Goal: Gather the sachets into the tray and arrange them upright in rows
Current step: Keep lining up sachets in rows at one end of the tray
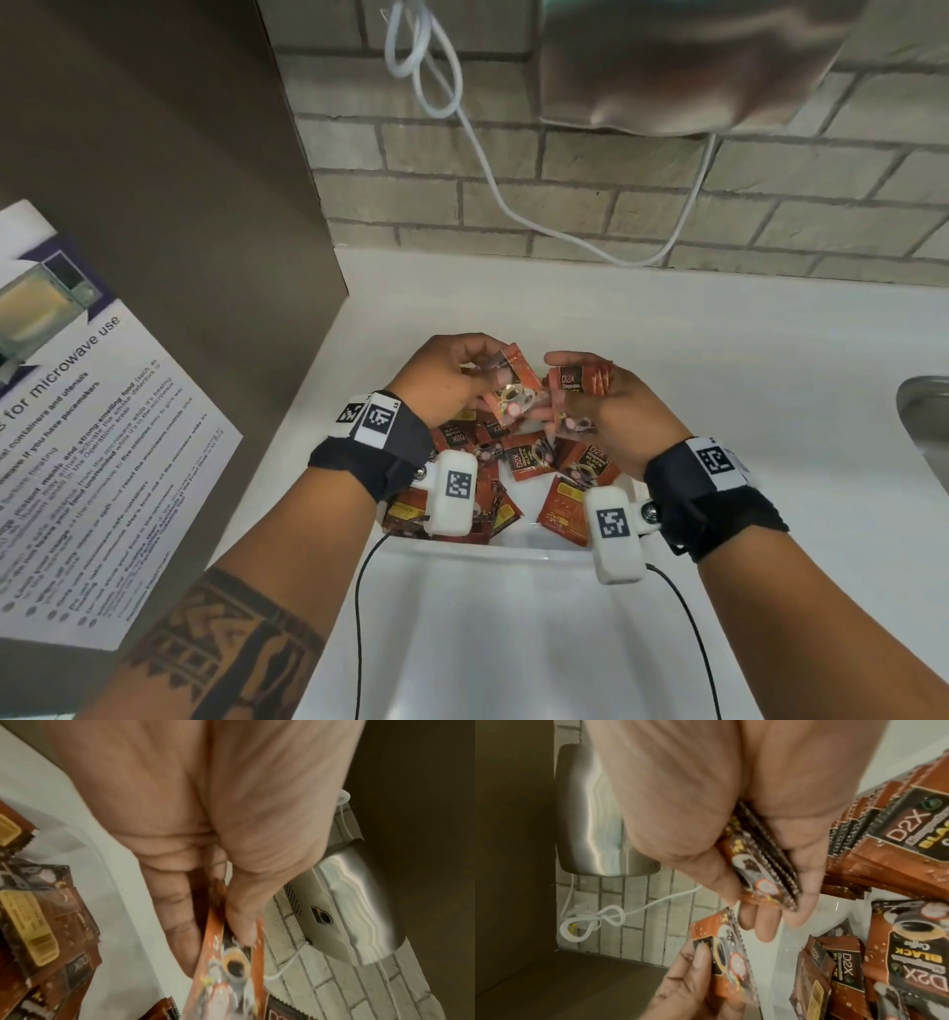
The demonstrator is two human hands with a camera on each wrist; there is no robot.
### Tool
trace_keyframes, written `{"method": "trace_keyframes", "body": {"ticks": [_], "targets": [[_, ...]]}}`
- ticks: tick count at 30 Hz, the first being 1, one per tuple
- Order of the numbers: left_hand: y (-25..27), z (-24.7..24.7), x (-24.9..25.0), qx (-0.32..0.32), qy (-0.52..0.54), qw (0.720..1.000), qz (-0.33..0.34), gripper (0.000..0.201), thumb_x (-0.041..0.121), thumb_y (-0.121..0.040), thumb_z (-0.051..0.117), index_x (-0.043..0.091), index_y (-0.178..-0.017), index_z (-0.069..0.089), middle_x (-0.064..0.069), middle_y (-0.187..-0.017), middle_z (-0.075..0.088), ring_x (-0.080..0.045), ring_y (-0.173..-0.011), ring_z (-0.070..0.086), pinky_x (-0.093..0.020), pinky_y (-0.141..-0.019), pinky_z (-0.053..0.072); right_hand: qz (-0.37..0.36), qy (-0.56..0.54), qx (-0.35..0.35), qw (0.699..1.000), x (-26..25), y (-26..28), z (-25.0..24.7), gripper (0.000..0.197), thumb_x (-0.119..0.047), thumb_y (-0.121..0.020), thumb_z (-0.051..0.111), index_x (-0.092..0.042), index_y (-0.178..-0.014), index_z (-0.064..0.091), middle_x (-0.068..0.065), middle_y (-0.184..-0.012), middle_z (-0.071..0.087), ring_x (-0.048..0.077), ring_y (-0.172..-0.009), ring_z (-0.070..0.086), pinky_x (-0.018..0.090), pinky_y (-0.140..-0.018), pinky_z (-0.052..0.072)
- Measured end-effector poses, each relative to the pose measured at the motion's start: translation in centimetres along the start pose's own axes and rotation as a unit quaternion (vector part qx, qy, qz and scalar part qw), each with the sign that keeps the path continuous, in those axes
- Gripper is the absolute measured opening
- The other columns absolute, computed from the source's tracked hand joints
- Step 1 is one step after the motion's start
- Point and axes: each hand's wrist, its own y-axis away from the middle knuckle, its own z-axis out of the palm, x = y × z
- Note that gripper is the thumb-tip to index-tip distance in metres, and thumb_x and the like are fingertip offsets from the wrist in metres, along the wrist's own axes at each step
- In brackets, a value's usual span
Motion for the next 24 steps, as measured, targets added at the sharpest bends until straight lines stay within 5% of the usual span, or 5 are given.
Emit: {"method": "trace_keyframes", "body": {"ticks": [3, 10, 15, 20, 24], "targets": [[0.2, 0.5, 0.6, -0.022, -0.011, 1.0, 0.008, 0.022, 0.004, -0.083, 0.078, 0.008, -0.104, 0.072, -0.014, -0.099, 0.072, -0.019, -0.085, 0.07, -0.037, -0.072, 0.063, -0.025, 0.053, 0.0, 0.998, -0.1, 0.1, 0.3, 0.049, -0.025, -0.078, 0.084, -0.024, -0.122, 0.062, 0.011, -0.111, 0.072, 0.027, -0.102, 0.072, 0.047, -0.093, 0.057], [0.3, 2.3, 1.2, 0.016, 0.003, 0.999, 0.04, 0.032, 0.016, -0.073, 0.089, 0.013, -0.1, 0.072, -0.003, -0.096, 0.07, -0.011, -0.073, 0.067, -0.031, -0.069, 0.061, -0.01, 0.043, -0.07, 0.997, -0.1, 0.2, 1.5, 0.036, 0.001, -0.085, 0.073, -0.004, -0.119, 0.064, 0.02, -0.109, 0.073, 0.034, -0.105, 0.07, 0.043, -0.089, 0.057], [-0.1, 2.2, 0.6, 0.032, 0.048, 0.997, -0.048, 0.101, 0.074, -0.046, 0.086, 0.027, -0.129, 0.053, 0.002, -0.133, 0.054, -0.016, -0.119, 0.058, -0.045, -0.099, 0.054, -0.019, -0.043, -0.075, 0.996, -0.4, 0.2, 1.9, 0.038, -0.001, -0.086, 0.07, 0.012, -0.119, 0.058, 0.037, -0.115, 0.063, 0.042, -0.111, 0.064, 0.054, -0.101, 0.05], [1.1, 3.8, 0.8, -0.155, 0.314, 0.93, -0.109, 0.078, 0.041, -0.062, 0.093, 0.016, -0.129, 0.062, -0.011, -0.118, 0.065, -0.032, -0.116, 0.058, -0.058, -0.101, 0.048, -0.045, -0.017, -0.082, 0.995, -1.1, 0.3, 3.3, 0.033, -0.001, -0.087, 0.067, 0.0, -0.121, 0.062, 0.013, -0.109, 0.071, 0.028, -0.111, 0.066, 0.043, -0.098, 0.05], [1.3, 4.4, 0.6, -0.162, 0.346, 0.919, -0.094, 0.074, 0.022, -0.08, 0.081, 0.025, -0.146, 0.049, -0.019, -0.14, 0.057, -0.033, -0.124, 0.056, -0.05, -0.09, 0.057, -0.061, 0.217, -0.017, 0.974, -1.1, 0.1, 2.8, 0.074, -0.058, -0.068, 0.081, -0.027, -0.127, 0.05, -0.001, -0.132, 0.051, 0.018, -0.121, 0.057, 0.046, -0.104, 0.048]]}}
